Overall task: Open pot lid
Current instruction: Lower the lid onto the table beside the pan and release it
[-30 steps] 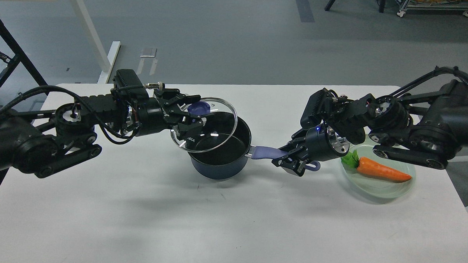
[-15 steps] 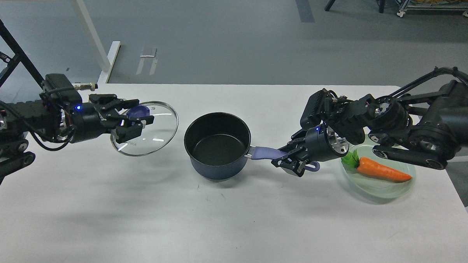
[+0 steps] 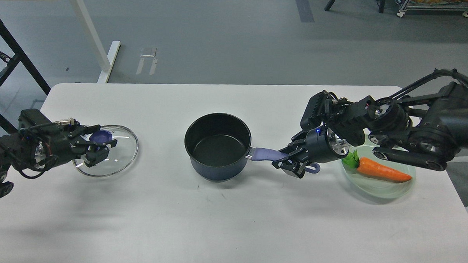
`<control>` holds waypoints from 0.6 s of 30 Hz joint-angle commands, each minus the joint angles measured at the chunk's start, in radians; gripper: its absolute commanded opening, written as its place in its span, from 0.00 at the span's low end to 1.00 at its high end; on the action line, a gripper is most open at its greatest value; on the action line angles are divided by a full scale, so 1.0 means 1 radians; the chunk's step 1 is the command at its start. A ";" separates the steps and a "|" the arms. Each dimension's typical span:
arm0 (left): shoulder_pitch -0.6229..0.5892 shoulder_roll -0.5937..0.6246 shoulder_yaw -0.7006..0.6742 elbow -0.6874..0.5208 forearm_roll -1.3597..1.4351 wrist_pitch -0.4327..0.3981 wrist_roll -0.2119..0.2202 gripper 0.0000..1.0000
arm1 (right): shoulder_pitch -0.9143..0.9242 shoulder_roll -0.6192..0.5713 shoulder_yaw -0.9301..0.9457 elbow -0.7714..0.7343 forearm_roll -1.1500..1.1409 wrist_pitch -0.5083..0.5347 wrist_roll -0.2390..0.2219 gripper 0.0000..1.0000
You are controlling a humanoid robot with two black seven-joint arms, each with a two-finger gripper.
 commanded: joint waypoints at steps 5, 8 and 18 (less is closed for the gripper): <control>-0.009 -0.012 0.029 0.012 -0.006 0.032 0.000 0.73 | 0.003 -0.008 -0.001 0.003 0.001 0.000 0.000 0.25; -0.012 -0.014 0.026 0.011 -0.008 0.032 0.000 0.78 | 0.003 -0.006 0.000 0.002 0.002 0.000 0.000 0.31; -0.070 -0.003 0.025 0.003 -0.285 0.009 0.000 0.99 | 0.003 -0.035 0.058 0.003 0.172 0.000 0.000 0.97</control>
